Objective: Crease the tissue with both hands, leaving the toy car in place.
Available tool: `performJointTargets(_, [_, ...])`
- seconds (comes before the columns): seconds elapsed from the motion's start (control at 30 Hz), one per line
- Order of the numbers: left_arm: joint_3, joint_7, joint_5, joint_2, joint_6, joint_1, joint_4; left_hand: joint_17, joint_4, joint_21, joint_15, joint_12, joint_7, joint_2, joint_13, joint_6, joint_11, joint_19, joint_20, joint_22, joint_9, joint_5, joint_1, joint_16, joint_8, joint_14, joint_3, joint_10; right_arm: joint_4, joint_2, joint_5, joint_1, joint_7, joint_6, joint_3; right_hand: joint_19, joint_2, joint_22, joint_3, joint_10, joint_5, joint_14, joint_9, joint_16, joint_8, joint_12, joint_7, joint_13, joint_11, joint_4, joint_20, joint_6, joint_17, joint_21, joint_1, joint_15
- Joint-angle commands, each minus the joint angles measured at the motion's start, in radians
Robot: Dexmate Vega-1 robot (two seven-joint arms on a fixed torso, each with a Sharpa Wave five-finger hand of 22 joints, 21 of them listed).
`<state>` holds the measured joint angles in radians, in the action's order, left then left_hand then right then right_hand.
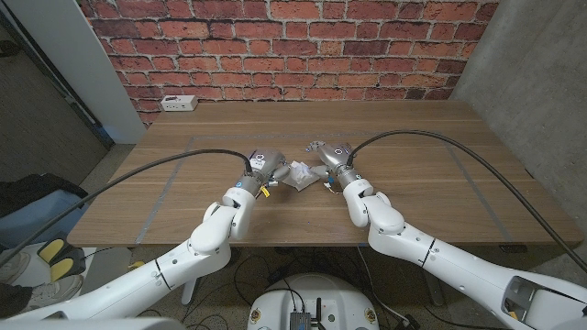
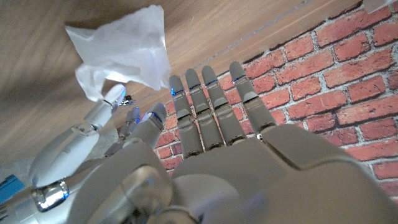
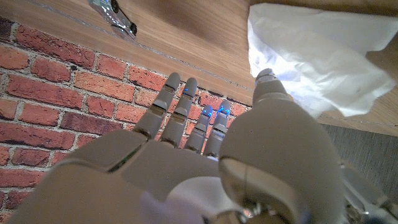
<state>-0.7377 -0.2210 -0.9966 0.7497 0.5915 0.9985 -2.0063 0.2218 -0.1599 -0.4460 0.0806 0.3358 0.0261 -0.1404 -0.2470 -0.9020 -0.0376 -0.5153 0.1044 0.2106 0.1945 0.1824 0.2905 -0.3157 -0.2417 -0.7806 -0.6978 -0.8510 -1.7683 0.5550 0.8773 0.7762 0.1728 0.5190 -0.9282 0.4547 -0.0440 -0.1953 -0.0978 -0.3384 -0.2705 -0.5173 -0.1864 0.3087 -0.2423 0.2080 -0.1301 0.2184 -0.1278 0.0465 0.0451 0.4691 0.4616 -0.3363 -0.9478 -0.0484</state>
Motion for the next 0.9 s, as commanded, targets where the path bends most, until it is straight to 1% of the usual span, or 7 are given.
performJointTargets(0.03, [0.042, -0.292, 0.020, -0.031, -0.061, 0.066, 0.035, 0.031, -0.001, -0.016, 0.014, 0.028, 0.009, -0.007, -0.024, -0.039, -0.003, -0.021, -0.014, 0.007, 0.012, 0.004, 0.022, -0.032, -0.015, -0.038, 0.020, -0.032, -0.016, -0.008, -0.082, 0.035, 0.052, -0.008, 0.044, 0.001, -0.015, -0.002, 0.020, -0.033, -0.011, -0.009, -0.004, 0.003, -0.010, 0.014, 0.016, 0.000, 0.006, -0.029, 0.006, 0.047, 0.009, 0.000, 0.057, -0.147])
performJointTargets(0.17, [0.046, -0.273, 0.033, -0.026, -0.067, 0.065, 0.029, 0.052, 0.003, -0.024, 0.014, 0.031, 0.000, -0.006, -0.042, 0.001, 0.003, -0.020, -0.015, 0.010, 0.016, 0.004, 0.027, -0.032, 0.002, -0.010, 0.038, -0.004, -0.010, -0.028, -0.166, 0.061, 0.121, -0.046, 0.087, 0.001, -0.018, -0.002, 0.025, -0.042, -0.013, -0.010, -0.004, 0.002, -0.011, 0.015, 0.028, 0.000, 0.013, -0.036, 0.006, 0.063, 0.009, 0.001, 0.070, -0.142])
performJointTargets(0.33, [0.045, -0.211, 0.051, -0.007, -0.081, 0.056, 0.015, 0.032, 0.001, -0.046, 0.008, 0.022, -0.007, 0.005, -0.056, 0.015, 0.009, -0.054, -0.023, 0.012, 0.016, 0.010, 0.030, 0.001, 0.010, 0.021, 0.031, 0.040, 0.001, -0.045, -0.271, 0.092, 0.208, -0.115, 0.137, 0.018, -0.082, -0.003, -0.008, -0.085, -0.023, -0.027, -0.004, 0.007, -0.019, 0.026, 0.049, -0.001, 0.032, -0.031, 0.000, 0.112, 0.012, -0.006, 0.043, -0.138])
performJointTargets(0.5, [0.043, -0.144, 0.068, 0.007, -0.096, 0.043, 0.005, 0.007, -0.001, -0.074, 0.007, 0.022, 0.004, 0.013, -0.062, 0.012, 0.012, -0.113, -0.043, 0.011, 0.013, 0.014, 0.032, 0.013, 0.013, 0.005, 0.021, 0.033, 0.007, -0.038, -0.296, 0.094, 0.249, -0.151, 0.139, 0.034, -0.115, -0.003, -0.047, -0.164, -0.013, -0.062, -0.004, 0.021, -0.032, 0.048, 0.058, 0.000, 0.046, 0.005, -0.014, 0.185, 0.013, -0.014, -0.012, -0.137])
performJointTargets(0.63, [0.039, -0.091, 0.084, 0.014, -0.108, 0.029, 0.001, -0.008, -0.003, -0.086, 0.011, 0.020, 0.009, 0.015, -0.061, 0.002, 0.017, -0.141, -0.047, 0.008, 0.010, 0.016, 0.034, 0.018, 0.012, -0.010, 0.014, 0.025, 0.002, -0.011, -0.311, 0.084, 0.228, -0.187, 0.132, 0.068, -0.121, -0.004, -0.068, -0.246, 0.006, -0.121, -0.004, 0.047, -0.050, 0.071, 0.053, 0.003, 0.065, 0.028, -0.051, 0.270, 0.017, -0.031, -0.038, -0.149])
performJointTargets(0.67, [0.039, -0.076, 0.087, 0.015, -0.108, 0.026, 0.000, -0.011, -0.003, -0.089, 0.010, 0.018, 0.010, 0.015, -0.059, 0.001, 0.020, -0.148, -0.048, 0.007, 0.009, 0.017, 0.035, 0.020, 0.013, -0.013, 0.011, 0.025, 0.000, -0.003, -0.318, 0.080, 0.214, -0.197, 0.130, 0.072, -0.123, -0.004, -0.073, -0.270, 0.014, -0.123, -0.004, 0.047, -0.056, 0.077, 0.052, 0.005, 0.059, 0.031, -0.060, 0.301, 0.018, -0.034, -0.040, -0.151])
performJointTargets(0.9, [0.029, 0.041, 0.102, 0.022, -0.096, -0.002, -0.009, -0.040, 0.005, -0.098, 0.004, -0.024, 0.018, 0.016, -0.037, 0.049, 0.032, -0.182, -0.052, -0.009, -0.002, 0.020, 0.026, 0.057, 0.044, 0.005, -0.007, 0.068, -0.012, 0.029, -0.339, 0.054, 0.128, -0.212, 0.121, 0.069, -0.128, -0.004, -0.098, -0.350, 0.044, -0.152, -0.004, 0.046, -0.085, 0.098, 0.087, 0.010, 0.043, 0.042, -0.074, 0.440, 0.010, -0.039, -0.048, -0.157])
